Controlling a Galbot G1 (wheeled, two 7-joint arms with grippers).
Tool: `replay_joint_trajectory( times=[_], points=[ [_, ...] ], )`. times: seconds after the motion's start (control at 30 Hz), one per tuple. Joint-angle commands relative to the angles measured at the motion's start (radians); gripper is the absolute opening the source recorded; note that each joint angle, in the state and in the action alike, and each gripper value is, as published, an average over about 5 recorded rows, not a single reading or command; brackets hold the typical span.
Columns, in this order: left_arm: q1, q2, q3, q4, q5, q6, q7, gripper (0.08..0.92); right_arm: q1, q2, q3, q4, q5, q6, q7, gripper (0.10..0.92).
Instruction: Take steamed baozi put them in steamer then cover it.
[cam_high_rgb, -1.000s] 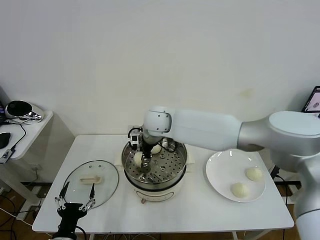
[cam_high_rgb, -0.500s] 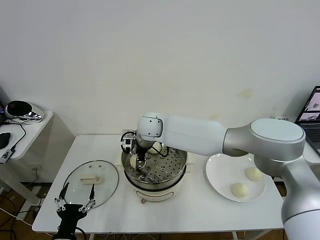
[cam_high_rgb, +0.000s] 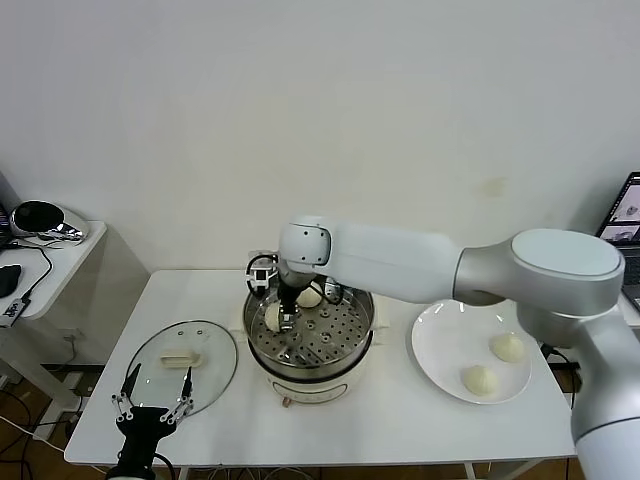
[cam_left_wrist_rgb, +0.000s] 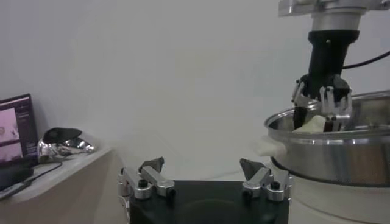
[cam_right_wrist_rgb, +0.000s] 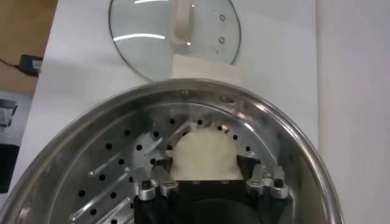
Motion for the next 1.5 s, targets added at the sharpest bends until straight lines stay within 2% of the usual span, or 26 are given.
replay_joint_trajectory(
  times=[0.03,0.33,0.57,0.77,1.03,1.23,1.5],
  points=[
    [-0.003,0.005,0.005,-0.004,0.001,0.004,0.003,0.823,0.135,-0.096,-0.006,0.119,0.034,-0.002,-0.049,0.820],
    [-0.007,0.015,0.024,-0.009,0.010,0.009,0.009,0.823,0.351,-0.411,-0.072,0.481,0.140,-0.002,-0.084,0.823],
    [-0.003,0.025,0.035,-0.009,0.020,0.009,0.011,0.823,0.393,-0.718,-0.130,0.622,0.038,0.029,-0.163,0.823],
    [0.008,0.025,0.034,-0.012,0.025,0.008,0.011,0.823,0.251,-0.925,-0.059,0.609,-0.176,0.128,-0.273,0.823],
    [0.020,0.019,0.033,-0.012,0.034,0.006,0.011,0.823,-0.177,-1.056,0.278,0.486,-0.455,0.309,-0.378,0.823],
    [0.021,0.017,0.034,-0.008,0.042,0.007,0.011,0.823,-0.368,-1.051,0.376,0.394,-0.607,0.443,-0.410,0.823],
    [0.022,-0.001,0.038,-0.003,0.055,0.006,0.010,0.823,-0.445,-0.961,0.398,0.324,-0.694,0.521,-0.413,0.823]
  ],
)
